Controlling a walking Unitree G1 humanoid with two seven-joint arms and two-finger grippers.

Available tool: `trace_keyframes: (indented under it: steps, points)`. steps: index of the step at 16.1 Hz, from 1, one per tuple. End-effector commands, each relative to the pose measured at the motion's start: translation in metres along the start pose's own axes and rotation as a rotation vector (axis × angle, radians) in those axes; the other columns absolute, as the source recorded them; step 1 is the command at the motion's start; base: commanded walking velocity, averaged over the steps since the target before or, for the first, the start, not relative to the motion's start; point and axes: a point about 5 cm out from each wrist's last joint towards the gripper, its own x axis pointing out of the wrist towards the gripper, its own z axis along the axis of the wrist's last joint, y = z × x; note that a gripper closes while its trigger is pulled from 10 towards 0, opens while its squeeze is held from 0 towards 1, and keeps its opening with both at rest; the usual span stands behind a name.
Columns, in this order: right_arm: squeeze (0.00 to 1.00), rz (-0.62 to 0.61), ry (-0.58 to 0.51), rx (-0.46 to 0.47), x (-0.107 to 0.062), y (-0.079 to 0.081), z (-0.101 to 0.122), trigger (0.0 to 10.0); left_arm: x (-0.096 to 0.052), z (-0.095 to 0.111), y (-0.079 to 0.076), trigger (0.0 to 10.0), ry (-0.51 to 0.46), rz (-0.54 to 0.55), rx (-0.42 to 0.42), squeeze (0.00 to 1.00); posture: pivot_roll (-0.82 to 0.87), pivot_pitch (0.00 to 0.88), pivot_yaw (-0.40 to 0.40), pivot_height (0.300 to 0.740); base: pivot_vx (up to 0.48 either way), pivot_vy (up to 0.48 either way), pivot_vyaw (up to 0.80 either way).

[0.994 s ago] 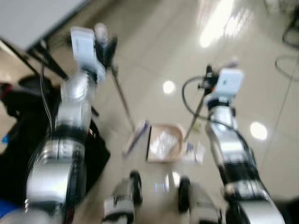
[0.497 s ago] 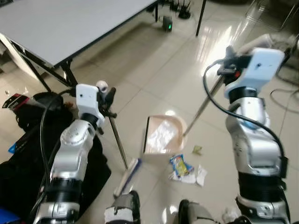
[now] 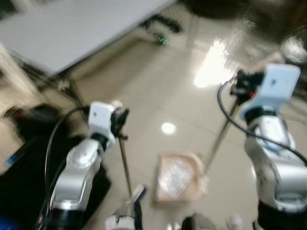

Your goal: Sweep floor

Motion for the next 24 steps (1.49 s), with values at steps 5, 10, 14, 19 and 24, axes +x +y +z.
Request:
trace_keyframes:
  steps: [5,10,14,19,24]
  points:
    - [0.0,-0.007,-0.044,-0.022,-0.013,-0.005,0.012,10.0,-0.007,0.009,-0.011,10.0,0.02,-0.047,0.058,0.0,-0.04,0.107,0.074,0.74,0.0,0.0,0.0]
    - [0.0,-0.002,-0.065,-0.023,-0.026,-0.005,-0.003,10.0,-0.004,0.013,-0.011,10.0,0.012,-0.037,0.068,0.0,-0.03,0.113,0.084,0.74,0.0,0.0,0.0]
    - [0.0,-0.028,-0.026,-0.067,-0.034,-0.006,-0.021,10.0,0.0,0.015,-0.008,10.0,0.006,-0.017,0.048,0.0,-0.04,0.115,0.081,0.74,0.0,0.0,0.0]
    - [0.0,-0.068,0.037,-0.102,-0.039,-0.012,-0.039,10.0,0.005,0.012,-0.011,10.0,0.008,-0.025,0.044,0.0,-0.04,0.115,0.077,0.74,0.0,0.0,-0.16]
    - [0.0,-0.078,0.033,-0.074,-0.037,-0.01,-0.036,10.0,0.007,0.014,-0.014,10.0,-0.007,-0.049,0.065,0.0,-0.05,0.108,0.072,0.74,0.0,-0.052,-0.78]
